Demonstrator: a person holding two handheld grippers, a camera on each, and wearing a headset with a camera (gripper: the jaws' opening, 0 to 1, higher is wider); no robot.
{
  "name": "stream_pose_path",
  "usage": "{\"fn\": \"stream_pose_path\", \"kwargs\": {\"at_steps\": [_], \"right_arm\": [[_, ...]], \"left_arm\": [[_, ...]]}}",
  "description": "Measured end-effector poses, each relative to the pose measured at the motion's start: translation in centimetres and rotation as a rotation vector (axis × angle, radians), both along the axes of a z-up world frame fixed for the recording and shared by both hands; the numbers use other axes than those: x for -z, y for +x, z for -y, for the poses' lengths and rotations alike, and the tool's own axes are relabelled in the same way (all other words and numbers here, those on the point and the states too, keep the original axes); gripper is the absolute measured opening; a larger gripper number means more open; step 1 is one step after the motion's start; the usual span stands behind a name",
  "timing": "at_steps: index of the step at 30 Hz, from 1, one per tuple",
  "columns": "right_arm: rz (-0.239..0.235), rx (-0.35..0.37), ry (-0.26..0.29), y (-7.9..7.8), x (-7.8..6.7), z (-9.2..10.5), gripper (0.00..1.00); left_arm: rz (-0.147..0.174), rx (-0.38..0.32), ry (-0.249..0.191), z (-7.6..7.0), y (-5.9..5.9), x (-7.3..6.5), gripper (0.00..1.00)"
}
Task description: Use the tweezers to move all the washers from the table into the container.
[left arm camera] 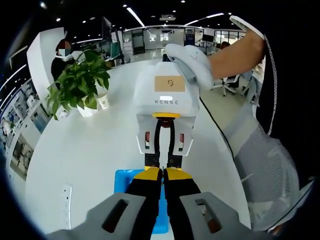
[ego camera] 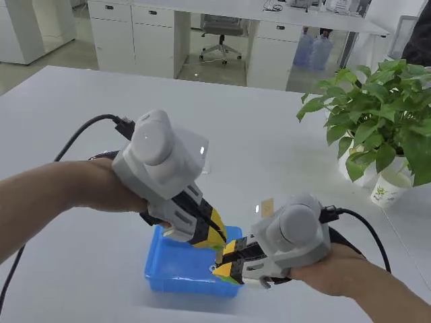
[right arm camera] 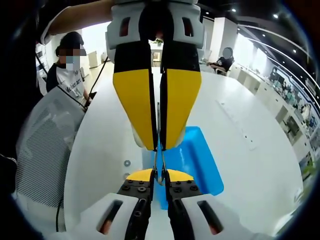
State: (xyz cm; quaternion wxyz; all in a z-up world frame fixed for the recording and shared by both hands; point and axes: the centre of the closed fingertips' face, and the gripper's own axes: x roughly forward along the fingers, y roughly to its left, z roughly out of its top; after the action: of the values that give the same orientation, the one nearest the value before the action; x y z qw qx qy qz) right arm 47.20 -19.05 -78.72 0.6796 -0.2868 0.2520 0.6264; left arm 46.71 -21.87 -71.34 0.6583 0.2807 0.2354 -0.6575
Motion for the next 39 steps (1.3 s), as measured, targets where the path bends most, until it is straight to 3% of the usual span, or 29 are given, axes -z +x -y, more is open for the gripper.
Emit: {"fn": "stream_pose_path", "kwargs": {"at_steps": [14, 39], "right_arm": [[-0.009, -0.019, 0.002, 2.0, 1.6, -0.9, 0.11], [-0.072, -0.017, -0.018, 3.3, 6.0, -1.2, 0.11]], "left_arm": [[-0.003, -0.023, 0.027, -0.7, 1.9, 1.5, 0.05], [-0.060, -0.035, 0.061, -1.1, 3.8, 5.9, 0.06]]}}
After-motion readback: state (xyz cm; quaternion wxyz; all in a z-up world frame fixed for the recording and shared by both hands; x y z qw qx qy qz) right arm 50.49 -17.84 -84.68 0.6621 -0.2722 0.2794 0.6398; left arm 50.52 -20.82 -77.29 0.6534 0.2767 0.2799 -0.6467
